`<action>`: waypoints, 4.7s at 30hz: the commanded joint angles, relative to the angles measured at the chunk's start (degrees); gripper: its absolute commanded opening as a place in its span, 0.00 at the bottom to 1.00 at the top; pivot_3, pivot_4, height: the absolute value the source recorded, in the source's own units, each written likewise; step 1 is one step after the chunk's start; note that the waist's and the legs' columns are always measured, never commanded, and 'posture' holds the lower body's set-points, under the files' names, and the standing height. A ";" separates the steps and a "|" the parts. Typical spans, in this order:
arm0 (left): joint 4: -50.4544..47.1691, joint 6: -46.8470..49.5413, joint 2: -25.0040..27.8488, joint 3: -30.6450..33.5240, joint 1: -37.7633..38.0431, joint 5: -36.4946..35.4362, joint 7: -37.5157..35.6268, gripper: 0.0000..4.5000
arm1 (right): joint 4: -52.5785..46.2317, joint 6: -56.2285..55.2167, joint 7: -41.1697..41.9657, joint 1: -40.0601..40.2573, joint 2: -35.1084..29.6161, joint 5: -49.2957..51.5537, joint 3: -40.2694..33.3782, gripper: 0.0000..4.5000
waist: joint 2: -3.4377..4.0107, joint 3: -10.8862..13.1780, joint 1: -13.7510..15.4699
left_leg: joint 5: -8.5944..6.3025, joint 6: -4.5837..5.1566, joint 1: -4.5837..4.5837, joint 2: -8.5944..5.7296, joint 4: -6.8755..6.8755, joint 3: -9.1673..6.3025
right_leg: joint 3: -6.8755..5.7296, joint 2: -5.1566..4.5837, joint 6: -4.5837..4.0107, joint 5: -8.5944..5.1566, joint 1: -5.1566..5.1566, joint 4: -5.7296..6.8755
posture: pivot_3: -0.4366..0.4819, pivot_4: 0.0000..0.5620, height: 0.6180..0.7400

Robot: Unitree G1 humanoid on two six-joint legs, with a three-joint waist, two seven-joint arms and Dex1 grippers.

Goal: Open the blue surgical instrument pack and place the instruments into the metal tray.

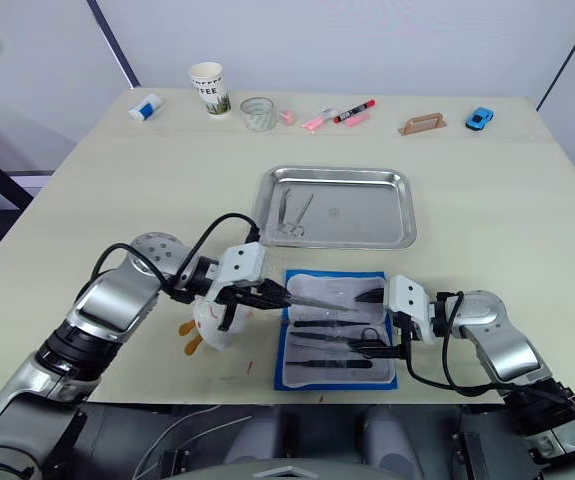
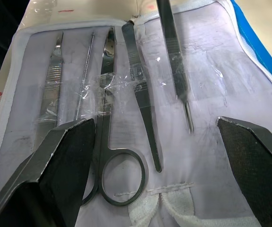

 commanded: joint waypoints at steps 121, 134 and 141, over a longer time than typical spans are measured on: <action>-1.30 6.01 -10.22 17.15 6.43 -23.52 4.52 0.99 | 3.83 -0.28 1.34 2.33 -1.44 -0.80 -0.48 1.00 | -0.06 0.04 1.16 | 0.02 -0.04 0.02 -0.06 -0.01 -0.07 | -0.06 -0.09 -0.06 -0.03 0.03 0.03 | 0.48 0.27 1.00; 3.85 -3.46 5.83 24.74 18.71 -23.73 -11.91 0.99 | 4.67 -2.02 2.86 3.68 -2.60 -0.10 -1.76 1.00 | 0.13 0.21 1.45 | 0.01 -0.02 0.02 -0.02 -0.05 -0.01 | -0.07 -0.11 -0.09 -0.06 0.00 -0.02 | 0.48 0.27 1.00; -0.43 -4.76 5.25 22.64 17.05 -21.73 -8.08 0.99 | 4.63 -2.50 2.94 4.11 -3.00 0.14 -2.10 1.00 | 0.08 0.23 1.55 | 0.00 -0.01 0.01 -0.03 -0.03 -0.01 | -0.10 -0.14 -0.24 -0.14 0.01 -0.04 | 0.48 0.27 1.00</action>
